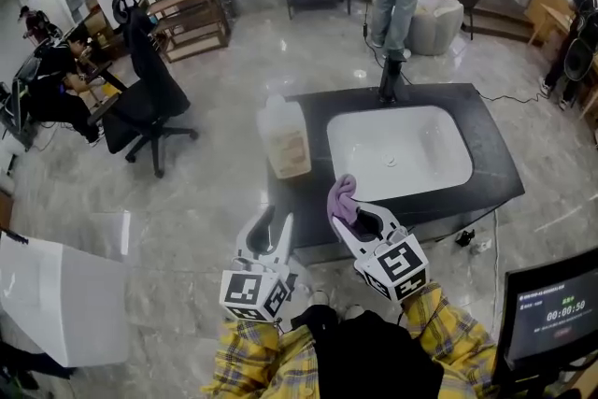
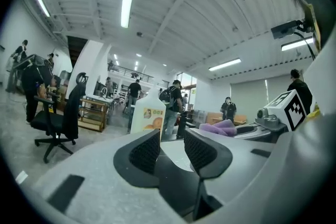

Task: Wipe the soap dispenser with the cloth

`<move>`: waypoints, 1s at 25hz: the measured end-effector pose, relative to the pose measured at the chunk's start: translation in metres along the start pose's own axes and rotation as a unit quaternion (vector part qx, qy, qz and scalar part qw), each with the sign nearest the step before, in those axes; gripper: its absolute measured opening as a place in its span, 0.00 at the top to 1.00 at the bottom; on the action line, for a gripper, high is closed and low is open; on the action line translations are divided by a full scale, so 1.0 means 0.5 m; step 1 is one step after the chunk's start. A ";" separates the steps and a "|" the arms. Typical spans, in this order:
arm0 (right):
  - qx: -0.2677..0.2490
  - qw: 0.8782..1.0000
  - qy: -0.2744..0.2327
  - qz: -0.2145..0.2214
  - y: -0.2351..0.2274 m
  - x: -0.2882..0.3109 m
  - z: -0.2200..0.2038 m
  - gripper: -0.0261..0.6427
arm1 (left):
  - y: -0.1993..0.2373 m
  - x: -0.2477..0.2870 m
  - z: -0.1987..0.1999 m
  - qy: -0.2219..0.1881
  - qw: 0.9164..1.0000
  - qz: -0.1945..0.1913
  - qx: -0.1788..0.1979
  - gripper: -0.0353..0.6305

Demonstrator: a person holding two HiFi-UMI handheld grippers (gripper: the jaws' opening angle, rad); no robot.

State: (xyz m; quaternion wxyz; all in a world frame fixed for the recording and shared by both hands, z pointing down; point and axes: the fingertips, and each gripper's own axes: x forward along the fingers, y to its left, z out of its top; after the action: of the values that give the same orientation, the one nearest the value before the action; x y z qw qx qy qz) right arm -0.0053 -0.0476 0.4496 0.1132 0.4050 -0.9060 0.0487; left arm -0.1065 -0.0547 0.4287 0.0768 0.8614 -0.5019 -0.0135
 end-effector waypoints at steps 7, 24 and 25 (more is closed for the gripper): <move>0.005 1.000 -0.002 0.016 0.033 -0.016 0.000 0.84 | -0.011 -0.038 -0.002 0.000 1.000 0.016 -0.002 0.76; 0.013 0.999 0.014 0.033 0.039 -0.033 -0.030 0.84 | -0.010 -0.065 -0.033 0.011 0.999 0.047 -0.016 0.76; 0.012 0.999 0.015 0.034 0.037 -0.036 -0.030 0.84 | -0.011 -0.063 -0.031 0.011 0.999 0.049 -0.018 0.76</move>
State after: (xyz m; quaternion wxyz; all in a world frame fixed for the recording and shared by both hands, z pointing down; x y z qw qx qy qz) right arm -0.0048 -0.0194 0.4599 0.1203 0.3747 -0.9167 0.0692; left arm -0.1157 -0.0227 0.4416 0.0978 0.8343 -0.5425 -0.0094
